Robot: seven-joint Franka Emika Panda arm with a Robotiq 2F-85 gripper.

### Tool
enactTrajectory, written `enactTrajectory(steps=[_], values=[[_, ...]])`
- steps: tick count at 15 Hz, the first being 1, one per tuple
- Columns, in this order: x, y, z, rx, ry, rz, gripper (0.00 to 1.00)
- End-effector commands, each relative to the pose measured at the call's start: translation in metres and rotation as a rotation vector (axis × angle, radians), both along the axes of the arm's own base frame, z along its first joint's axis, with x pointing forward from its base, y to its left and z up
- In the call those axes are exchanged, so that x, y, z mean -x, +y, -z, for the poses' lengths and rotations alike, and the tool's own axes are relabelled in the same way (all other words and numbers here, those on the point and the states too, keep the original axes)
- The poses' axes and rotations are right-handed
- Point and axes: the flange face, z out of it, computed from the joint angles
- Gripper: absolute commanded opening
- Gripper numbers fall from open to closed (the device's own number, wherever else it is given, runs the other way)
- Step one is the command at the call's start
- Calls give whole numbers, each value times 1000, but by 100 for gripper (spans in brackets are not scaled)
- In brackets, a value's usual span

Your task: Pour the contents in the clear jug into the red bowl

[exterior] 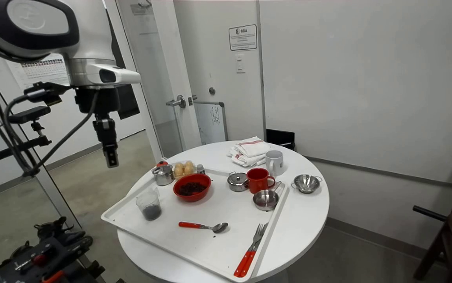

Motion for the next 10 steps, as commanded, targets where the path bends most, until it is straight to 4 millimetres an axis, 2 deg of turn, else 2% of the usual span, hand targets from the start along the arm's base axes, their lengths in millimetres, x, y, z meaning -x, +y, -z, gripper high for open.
enactTrajectory(steps=[1, 7, 10], values=[[-20, 4, 10, -29, 5, 199, 100], [-38, 21, 18, -81, -98, 505, 100], [-42, 60, 12, -71, -191, 635, 100]])
